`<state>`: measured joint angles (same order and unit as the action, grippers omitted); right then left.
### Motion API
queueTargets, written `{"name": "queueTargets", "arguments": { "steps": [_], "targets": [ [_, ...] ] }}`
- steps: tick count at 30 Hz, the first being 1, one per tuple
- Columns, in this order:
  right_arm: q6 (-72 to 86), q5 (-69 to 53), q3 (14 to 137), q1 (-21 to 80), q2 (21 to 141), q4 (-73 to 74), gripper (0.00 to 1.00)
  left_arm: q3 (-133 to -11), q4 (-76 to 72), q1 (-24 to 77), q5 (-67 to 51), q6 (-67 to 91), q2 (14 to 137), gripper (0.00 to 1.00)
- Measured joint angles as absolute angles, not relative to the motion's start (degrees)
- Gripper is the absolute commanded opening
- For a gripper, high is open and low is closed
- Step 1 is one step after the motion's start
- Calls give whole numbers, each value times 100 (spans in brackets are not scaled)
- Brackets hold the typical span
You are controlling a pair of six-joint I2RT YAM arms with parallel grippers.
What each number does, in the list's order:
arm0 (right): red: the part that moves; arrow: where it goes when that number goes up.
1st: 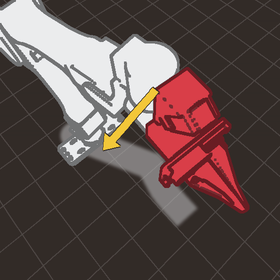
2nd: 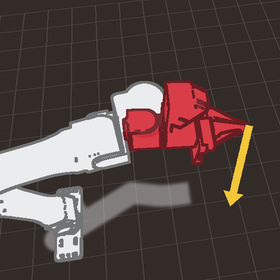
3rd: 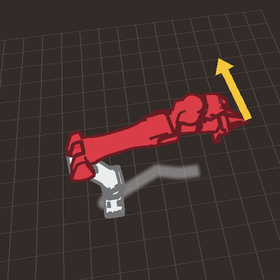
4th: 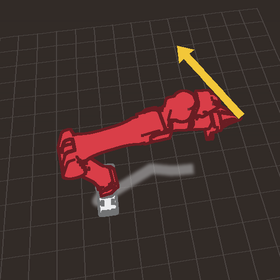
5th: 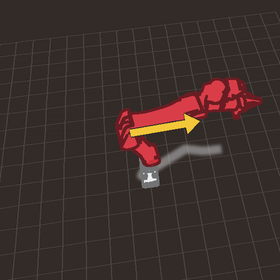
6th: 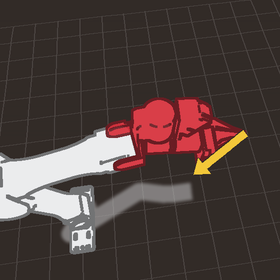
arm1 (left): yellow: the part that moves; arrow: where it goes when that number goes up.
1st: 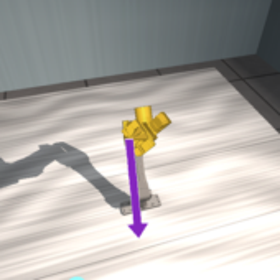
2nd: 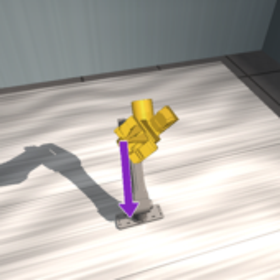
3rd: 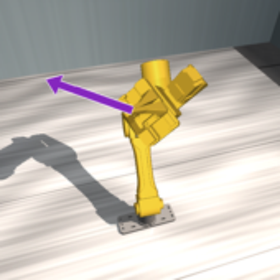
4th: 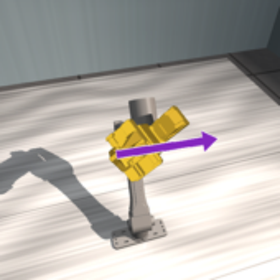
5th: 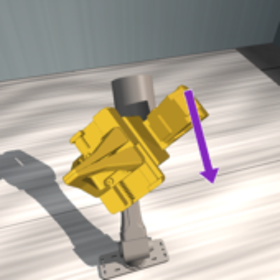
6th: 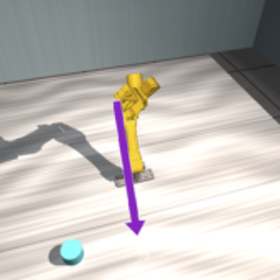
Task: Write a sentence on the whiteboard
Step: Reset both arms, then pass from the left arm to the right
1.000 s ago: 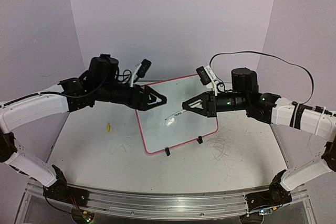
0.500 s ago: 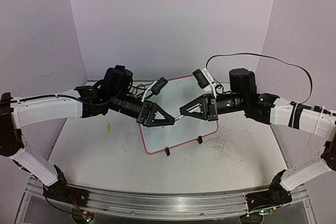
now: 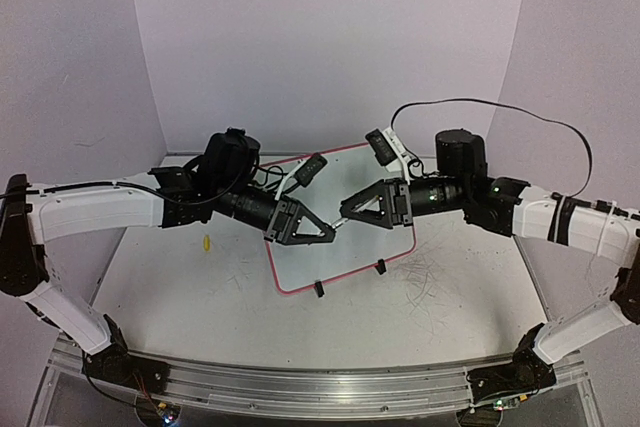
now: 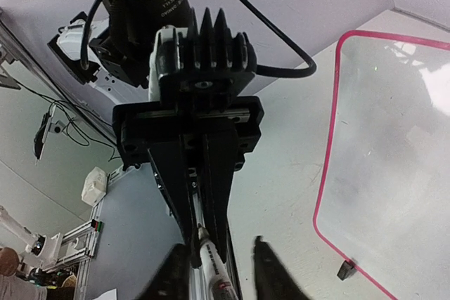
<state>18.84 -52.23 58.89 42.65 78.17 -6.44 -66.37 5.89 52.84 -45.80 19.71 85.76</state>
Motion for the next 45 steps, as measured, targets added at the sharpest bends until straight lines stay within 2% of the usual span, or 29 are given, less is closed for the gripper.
{"name": "queueTargets", "arguments": {
  "steps": [6,14,20,26,29,31,35,38,40,43,45],
  "targets": [
    [2466,-5160,5714,4314,7830,-1264,65,-6637,590,5281,-4251,1975,8525,0],
    [3818,-5119,4965,4485,7839,-3174,66,-6634,355,5282,-4136,2090,8396,0],
    [4206,-5021,4936,4527,7840,-3843,47,-6628,107,5282,-4168,2151,8272,0],
    [4383,-5071,4939,4594,7994,-4164,34,-6626,1,5284,-4259,2172,8259,0],
    [4382,-5188,4973,4616,8142,-4245,23,-6625,-18,5282,-4325,2214,8256,0],
    [4399,-5263,5030,4628,8251,-4279,20,-6617,-16,5282,-4377,2232,8256,0],
    [4376,-5378,5114,4629,8356,-4305,19,-6582,-8,5282,-4503,2241,8256,0],
    [4348,-5441,5137,4633,8360,-4312,8,-6577,-26,5282,-4576,2250,8256,0],
    [4276,-5445,5148,4631,8369,-4314,8,-6574,-39,5282,-4611,2308,8255,0],
    [4146,-5468,5156,4622,8416,-4299,20,-6550,-16,5282,-4598,2400,8251,0],
    [4108,-5565,5176,4622,8431,-4245,23,-6518,-17,5282,-4605,2382,8243,0]
  ]
}}
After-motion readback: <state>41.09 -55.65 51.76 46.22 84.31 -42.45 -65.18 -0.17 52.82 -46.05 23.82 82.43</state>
